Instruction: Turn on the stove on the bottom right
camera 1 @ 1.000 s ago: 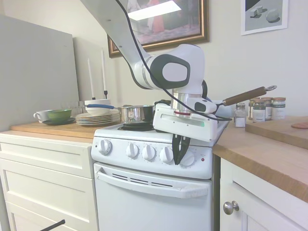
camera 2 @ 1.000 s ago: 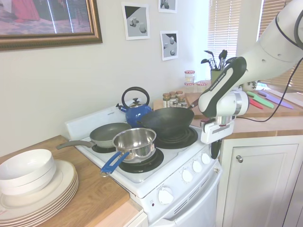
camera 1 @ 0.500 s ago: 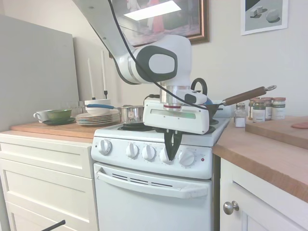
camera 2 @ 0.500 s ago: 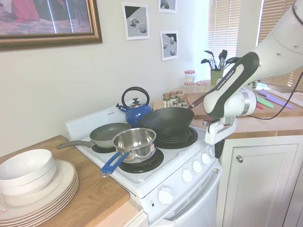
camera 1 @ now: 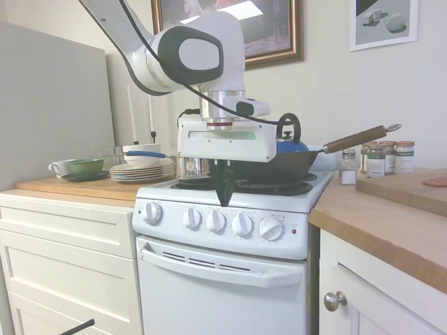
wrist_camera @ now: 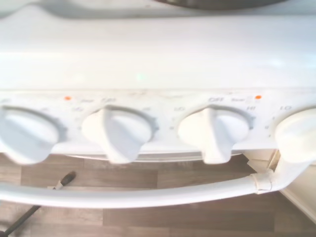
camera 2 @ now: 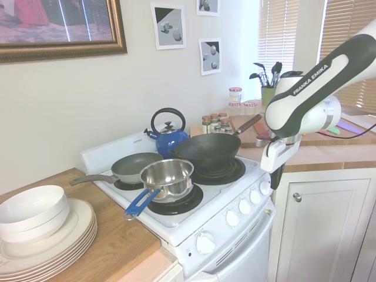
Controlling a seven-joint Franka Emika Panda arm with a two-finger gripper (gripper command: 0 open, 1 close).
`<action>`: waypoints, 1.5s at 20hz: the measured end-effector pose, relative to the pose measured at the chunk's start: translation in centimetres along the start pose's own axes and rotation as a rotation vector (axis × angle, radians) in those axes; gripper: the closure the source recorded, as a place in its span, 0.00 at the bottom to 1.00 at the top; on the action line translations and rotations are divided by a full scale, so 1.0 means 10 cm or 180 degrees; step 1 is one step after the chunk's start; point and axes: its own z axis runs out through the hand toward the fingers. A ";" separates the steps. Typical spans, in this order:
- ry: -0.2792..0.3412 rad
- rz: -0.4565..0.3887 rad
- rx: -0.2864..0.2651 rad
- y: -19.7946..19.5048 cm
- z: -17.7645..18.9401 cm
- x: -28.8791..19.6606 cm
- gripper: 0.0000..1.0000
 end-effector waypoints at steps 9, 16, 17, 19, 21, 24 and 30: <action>-0.0023 -0.0042 0.0002 -0.19 -0.26 -0.17 0.00; 0.0049 -0.0027 0.0074 -0.30 -0.55 -0.29 0.00; 0.0049 -0.0022 0.0080 -0.30 -0.56 -0.29 0.00; 0.0042 -0.0007 0.0090 -0.30 -0.56 -0.29 0.00; 0.0035 0.0004 0.0097 -0.31 -0.56 -0.30 0.00; 0.0032 0.0013 0.0102 -0.31 -0.57 -0.30 0.00; 0.0037 0.0045 0.0139 -0.30 -0.59 -0.30 0.00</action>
